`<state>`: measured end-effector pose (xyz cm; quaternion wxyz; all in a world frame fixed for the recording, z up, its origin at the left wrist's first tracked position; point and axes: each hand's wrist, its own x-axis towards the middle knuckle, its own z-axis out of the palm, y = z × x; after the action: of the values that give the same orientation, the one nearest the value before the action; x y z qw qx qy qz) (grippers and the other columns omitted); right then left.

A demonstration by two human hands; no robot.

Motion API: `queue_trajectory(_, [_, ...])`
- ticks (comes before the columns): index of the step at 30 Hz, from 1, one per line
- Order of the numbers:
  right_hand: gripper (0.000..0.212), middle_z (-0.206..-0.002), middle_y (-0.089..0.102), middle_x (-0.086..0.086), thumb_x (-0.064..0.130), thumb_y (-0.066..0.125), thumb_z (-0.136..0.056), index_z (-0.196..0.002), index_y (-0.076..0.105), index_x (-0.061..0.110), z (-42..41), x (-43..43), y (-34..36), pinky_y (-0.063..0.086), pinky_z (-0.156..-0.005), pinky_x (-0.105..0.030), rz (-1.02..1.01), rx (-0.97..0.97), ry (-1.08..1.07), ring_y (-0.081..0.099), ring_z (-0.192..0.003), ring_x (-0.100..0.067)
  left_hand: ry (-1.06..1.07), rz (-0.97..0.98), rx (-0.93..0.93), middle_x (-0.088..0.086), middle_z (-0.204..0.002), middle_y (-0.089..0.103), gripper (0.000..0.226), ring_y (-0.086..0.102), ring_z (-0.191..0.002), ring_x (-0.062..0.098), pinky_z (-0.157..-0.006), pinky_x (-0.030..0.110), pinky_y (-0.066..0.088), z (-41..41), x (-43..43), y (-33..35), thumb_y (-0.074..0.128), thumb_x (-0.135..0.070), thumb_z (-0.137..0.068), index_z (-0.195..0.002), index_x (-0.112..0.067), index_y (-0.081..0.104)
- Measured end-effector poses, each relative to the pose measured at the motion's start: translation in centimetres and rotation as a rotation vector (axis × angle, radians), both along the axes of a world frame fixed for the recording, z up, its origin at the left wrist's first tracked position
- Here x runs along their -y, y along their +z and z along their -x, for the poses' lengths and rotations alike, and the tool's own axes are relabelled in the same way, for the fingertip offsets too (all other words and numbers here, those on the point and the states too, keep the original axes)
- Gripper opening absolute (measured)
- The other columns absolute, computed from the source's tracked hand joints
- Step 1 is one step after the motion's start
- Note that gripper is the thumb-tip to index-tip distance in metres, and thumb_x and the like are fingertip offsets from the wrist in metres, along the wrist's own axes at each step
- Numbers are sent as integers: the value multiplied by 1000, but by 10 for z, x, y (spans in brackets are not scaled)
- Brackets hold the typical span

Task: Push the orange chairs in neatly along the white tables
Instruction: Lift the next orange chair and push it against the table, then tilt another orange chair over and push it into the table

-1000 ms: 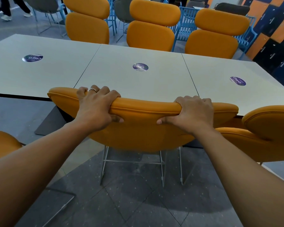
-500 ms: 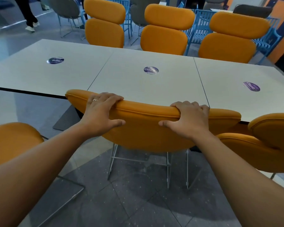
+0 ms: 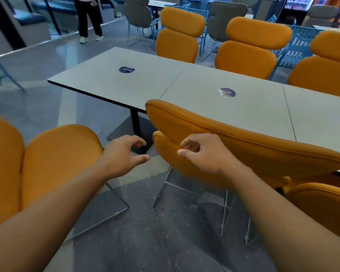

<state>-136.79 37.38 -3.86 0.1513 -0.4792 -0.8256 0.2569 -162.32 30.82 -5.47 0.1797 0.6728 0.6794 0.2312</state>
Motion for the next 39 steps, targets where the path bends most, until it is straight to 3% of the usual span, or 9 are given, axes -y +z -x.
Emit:
queue_trajectory(8, [25,-96,68,16,47,69,-90,-108,71,30,97,49,-31,55,-79,-27,181,57,93,63,-91,-2,198,69,48,-8,-113,64,41,56,-109,11,-94,42,46,108,96,-15,75,-45,-78,-113,-30,63])
queue_trajectory(13, [27,-100,70,7,43,70,-91,-110,72,25,168,87,-46,58,-82,-33,262,90,137,63,-91,-6,292,121,39,-8,-114,63,41,55,-110,11,-91,38,47,172,153,-18,74,-44,-78,-114,-30,62])
queue_trajectory(17, [25,-93,67,11,45,69,-90,-107,72,26,224,115,-59,49,-67,-20,268,119,194,61,-85,-3,320,129,43,-6,-114,63,42,54,-108,10,-90,31,45,223,192,-15,75,-41,-78,-115,-25,63])
queue_trajectory(22, [13,-81,63,18,48,71,-87,-85,66,36,285,146,-77,42,-59,-18,281,121,225,58,-77,0,378,104,-8,-5,-113,64,40,57,-111,15,-95,44,46,277,231,-6,75,-40,-79,-114,-24,64])
queue_trajectory(34, [26,-94,65,11,47,68,-90,-106,69,27,383,164,-98,49,-66,-25,355,158,383,60,-85,-7,511,21,-200,3,-116,66,41,58,-110,22,-90,39,46,383,265,14,75,-37,-79,-114,-18,66])
queue_trajectory(39, [24,-95,66,12,48,68,-89,-104,67,30,432,147,-105,52,-67,-28,367,164,446,60,-82,-7,599,-40,-259,6,-115,66,38,57,-110,24,-90,36,41,424,265,30,76,-34,-79,-112,-16,67])
